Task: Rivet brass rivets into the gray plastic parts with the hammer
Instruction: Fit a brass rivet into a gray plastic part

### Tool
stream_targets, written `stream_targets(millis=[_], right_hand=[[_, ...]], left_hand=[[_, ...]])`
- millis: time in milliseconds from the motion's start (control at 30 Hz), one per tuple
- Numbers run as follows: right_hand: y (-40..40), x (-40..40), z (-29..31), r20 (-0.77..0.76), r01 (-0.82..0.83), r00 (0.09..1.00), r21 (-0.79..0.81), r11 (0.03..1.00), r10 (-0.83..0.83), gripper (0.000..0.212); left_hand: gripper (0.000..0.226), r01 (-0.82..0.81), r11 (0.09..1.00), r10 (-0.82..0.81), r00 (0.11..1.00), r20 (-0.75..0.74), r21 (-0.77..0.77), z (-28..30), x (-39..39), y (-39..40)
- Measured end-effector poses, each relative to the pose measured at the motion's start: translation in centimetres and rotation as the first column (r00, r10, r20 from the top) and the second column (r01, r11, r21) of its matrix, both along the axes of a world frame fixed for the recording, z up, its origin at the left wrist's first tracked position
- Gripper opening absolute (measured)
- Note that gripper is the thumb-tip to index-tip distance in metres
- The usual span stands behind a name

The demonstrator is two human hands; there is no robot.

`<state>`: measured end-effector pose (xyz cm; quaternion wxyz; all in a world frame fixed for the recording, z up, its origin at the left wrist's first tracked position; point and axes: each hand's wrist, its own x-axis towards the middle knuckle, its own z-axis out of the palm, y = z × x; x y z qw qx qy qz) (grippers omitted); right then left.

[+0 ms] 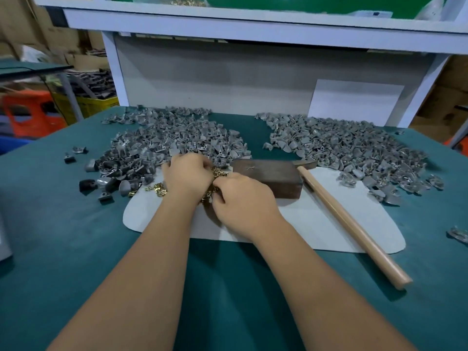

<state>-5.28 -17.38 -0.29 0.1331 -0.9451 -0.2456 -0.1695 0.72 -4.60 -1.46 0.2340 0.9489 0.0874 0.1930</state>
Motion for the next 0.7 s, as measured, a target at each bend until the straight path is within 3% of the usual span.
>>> stream_targets(millis=[133, 267, 367, 567, 700], right_hand=[[0.7, 0.0, -0.3, 0.045, -0.02, 0.999, -0.07, 0.997, 0.024, 0.023], [1.1, 0.2, -0.6, 0.05, -0.037, 0.998, -0.108, 0.993, 0.043, 0.023], [1.0, 0.2, -0.6, 0.034, -0.045, 0.998, -0.098, 0.994, 0.048, 0.02], [0.8, -0.1, -0.5, 0.003, -0.079, 0.997, -0.06, 0.995, 0.079, 0.019], [0.9, 0.0, -0.5, 0.006, -0.073, 0.997, -0.088, 0.993, 0.074, 0.017]], left_hand=[[0.034, -0.023, 0.983, 0.055, 0.983, 0.176, -0.181, 0.2, 0.3, 0.8], [0.067, 0.037, 0.997, -0.032, 0.997, -0.068, 0.069, -0.1, 0.4, 1.1], [0.062, 0.085, 0.985, -0.063, 0.987, -0.148, 0.151, -0.4, 0.8, 1.1], [0.034, -0.022, 1.0, 0.022, 1.0, 0.01, -0.008, -0.3, 0.6, 1.5], [0.022, 0.042, 0.955, 0.031, 0.97, 0.239, -0.294, 0.5, -0.1, 1.1]])
